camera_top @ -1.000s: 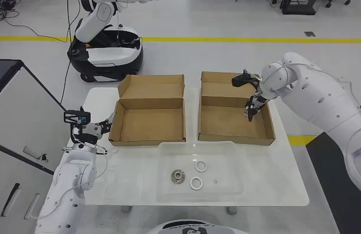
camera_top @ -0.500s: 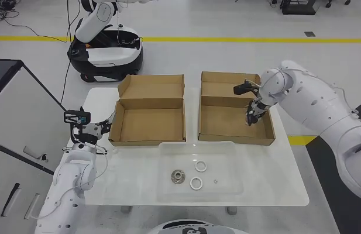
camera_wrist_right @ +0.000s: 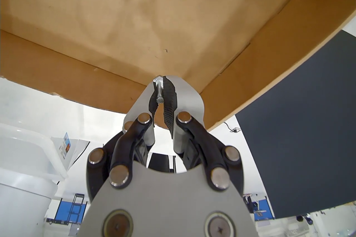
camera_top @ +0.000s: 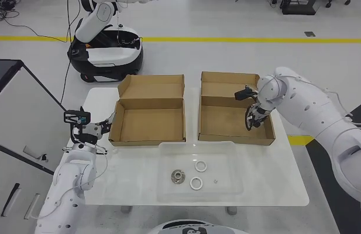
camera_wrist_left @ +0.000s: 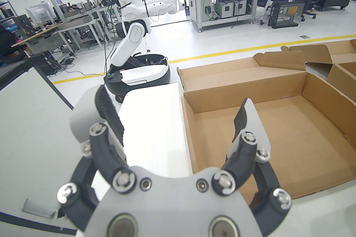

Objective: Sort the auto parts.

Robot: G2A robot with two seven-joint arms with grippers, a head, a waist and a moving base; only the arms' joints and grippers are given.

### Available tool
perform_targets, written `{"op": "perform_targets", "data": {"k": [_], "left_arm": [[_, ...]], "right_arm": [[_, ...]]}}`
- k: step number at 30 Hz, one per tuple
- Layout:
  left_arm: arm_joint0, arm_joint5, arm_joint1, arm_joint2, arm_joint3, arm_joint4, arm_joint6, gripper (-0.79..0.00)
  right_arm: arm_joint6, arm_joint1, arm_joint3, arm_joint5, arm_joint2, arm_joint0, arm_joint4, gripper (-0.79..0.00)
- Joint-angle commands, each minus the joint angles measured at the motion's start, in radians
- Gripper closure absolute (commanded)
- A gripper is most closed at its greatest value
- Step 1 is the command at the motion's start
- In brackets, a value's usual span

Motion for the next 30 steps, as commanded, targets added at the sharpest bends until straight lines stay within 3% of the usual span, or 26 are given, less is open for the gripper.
{"op": "perform_targets", "data": {"k": [1, 9, 26, 27, 30], "left_arm": [[0.0, 0.0, 0.0, 0.0, 0.0, 0.0, 0.0, -0.785], [0.0, 0.0, 0.0, 0.0, 0.0, 0.0, 0.0, -0.785], [0.0, 0.0, 0.0, 0.0, 0.0, 0.0, 0.0, -0.785], [0.0, 0.0, 0.0, 0.0, 0.0, 0.0, 0.0, -0.785], [0.0, 0.0, 0.0, 0.0, 0.0, 0.0, 0.0, -0.785]], "right_arm": [[-0.023, 0.001, -0.002, 0.005, 0.003, -0.005, -0.021, 0.0], [-0.097, 0.001, -0.019, 0.043, 0.017, -0.034, -0.092, 0.0], [-0.083, 0.0, -0.023, 0.067, 0.054, -0.094, -0.128, 0.0], [-0.08, -0.001, -0.022, 0.067, 0.058, -0.098, -0.122, -0.009], [-0.076, -0.001, -0.026, 0.067, 0.065, -0.106, -0.126, -0.16]]}}
